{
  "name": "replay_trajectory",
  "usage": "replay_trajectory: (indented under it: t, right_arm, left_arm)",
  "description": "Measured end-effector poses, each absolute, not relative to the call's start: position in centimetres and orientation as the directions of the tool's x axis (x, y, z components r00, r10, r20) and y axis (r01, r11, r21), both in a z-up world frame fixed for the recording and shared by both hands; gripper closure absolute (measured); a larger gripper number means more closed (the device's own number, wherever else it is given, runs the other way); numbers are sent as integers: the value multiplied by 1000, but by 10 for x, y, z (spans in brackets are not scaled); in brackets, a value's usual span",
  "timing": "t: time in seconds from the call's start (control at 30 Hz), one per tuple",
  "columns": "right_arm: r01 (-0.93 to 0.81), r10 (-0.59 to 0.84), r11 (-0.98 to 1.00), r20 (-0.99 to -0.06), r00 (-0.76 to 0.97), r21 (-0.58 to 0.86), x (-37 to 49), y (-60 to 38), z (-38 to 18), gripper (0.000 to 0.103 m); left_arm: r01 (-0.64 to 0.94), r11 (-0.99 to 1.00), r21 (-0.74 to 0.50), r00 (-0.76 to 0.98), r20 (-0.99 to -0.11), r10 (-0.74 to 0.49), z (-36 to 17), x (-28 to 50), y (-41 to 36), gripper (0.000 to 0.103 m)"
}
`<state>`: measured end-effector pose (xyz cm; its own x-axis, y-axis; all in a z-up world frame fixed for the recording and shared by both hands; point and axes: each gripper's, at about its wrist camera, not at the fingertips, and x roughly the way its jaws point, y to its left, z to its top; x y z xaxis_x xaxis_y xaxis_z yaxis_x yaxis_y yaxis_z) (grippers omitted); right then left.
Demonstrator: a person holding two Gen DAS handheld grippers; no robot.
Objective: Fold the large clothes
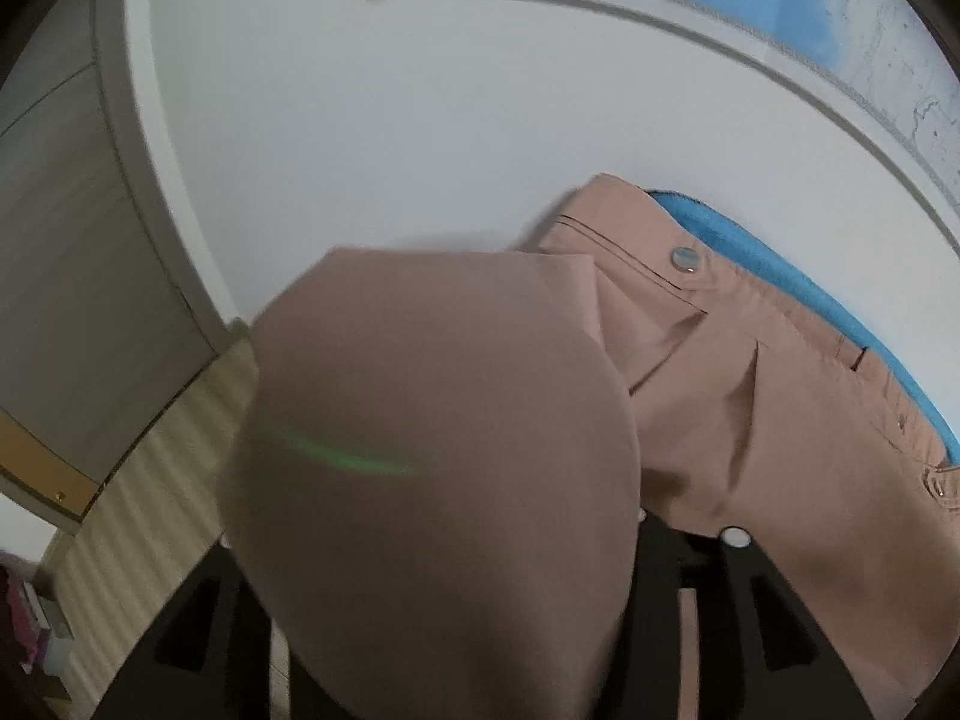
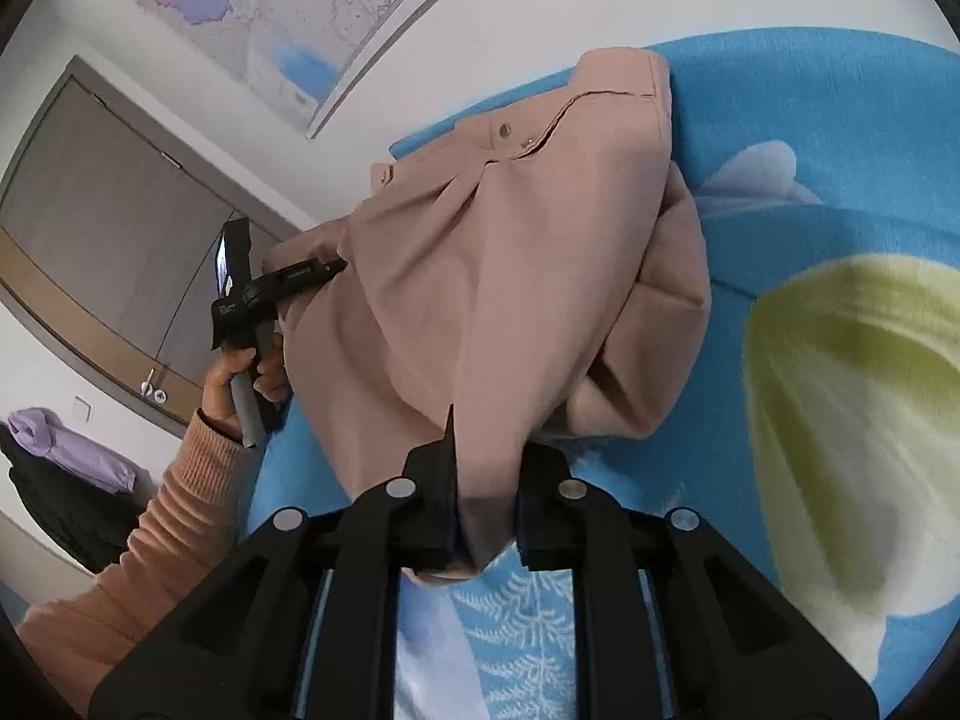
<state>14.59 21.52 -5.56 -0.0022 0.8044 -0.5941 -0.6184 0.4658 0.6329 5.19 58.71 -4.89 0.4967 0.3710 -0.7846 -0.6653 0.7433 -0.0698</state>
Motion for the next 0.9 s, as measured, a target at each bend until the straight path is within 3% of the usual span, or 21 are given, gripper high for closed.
replay_trajectory:
  t: [0.1,0.23,0.3,0.53,0.7,0.9]
  right_arm:
    - [-644,784,489,-620,29,588,147,217,-48,77]
    - [-664,763,518,-642,75,539,146,216,-42,72]
    - [-672,752,539,-650,111,509,146,211,-37,66]
    - [-672,737,598,-630,245,438,143,199,-5,65]
    - [-722,770,555,-583,258,413,137,213,15,64]
    - [-748,750,539,-625,217,387,141,256,-5,62]
  left_arm:
    - [-666,746,-25,489,-770,410,-39,42,575,45]
    - [-658,752,14,486,-756,439,-27,28,558,37]
    - [-664,747,31,487,-740,463,-21,20,552,36]
    - [-637,770,34,552,-678,486,15,-21,537,32]
    - [-527,850,10,632,-664,399,21,-21,500,31]
    - [-389,921,-38,675,-692,257,2,-5,445,27]
